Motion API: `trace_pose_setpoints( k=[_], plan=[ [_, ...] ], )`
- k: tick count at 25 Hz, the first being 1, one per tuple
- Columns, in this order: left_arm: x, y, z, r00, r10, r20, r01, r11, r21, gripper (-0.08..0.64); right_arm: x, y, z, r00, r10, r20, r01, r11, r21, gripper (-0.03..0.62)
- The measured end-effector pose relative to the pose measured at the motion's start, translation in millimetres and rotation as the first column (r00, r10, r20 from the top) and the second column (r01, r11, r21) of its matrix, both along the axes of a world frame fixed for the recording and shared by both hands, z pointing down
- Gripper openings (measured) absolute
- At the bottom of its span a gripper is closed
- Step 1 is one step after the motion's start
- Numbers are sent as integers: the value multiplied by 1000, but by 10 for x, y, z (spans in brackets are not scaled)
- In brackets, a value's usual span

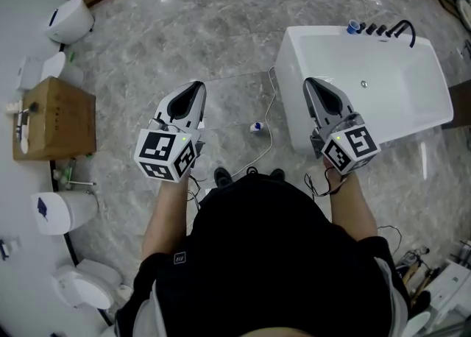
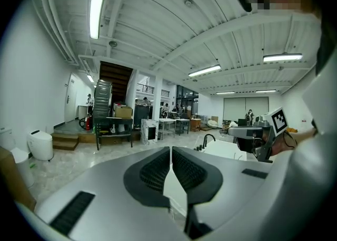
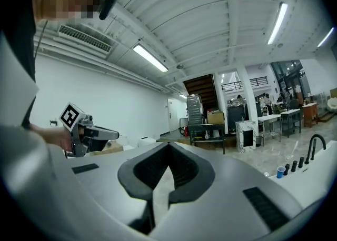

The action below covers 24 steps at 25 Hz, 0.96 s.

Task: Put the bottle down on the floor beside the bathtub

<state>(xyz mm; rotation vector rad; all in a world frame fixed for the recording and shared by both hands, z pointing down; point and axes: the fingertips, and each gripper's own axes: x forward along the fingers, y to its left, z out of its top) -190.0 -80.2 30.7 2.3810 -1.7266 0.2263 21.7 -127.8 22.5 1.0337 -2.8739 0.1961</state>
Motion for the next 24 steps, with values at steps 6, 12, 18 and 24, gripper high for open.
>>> trace_pose_setpoints(
  k=[6,12,18,24],
  plan=[
    [-17,47,75,1000,-4,-15,4,1000,-19,26,-9,56,28,1000,0,-28,0,1000,4,28],
    [-14,89,108,1000,-2,-22,1,1000,-26,26,13,98,93,1000,5,-23,-6,1000,-13,28],
    [-29,88,144,1000,-3,-27,2,1000,-31,26,4,91,136,1000,9,-20,-10,1000,-24,28],
    [-103,117,105,999,-34,-24,34,999,-14,26,-11,114,122,1000,6,-24,-7,1000,-24,28]
  ],
)
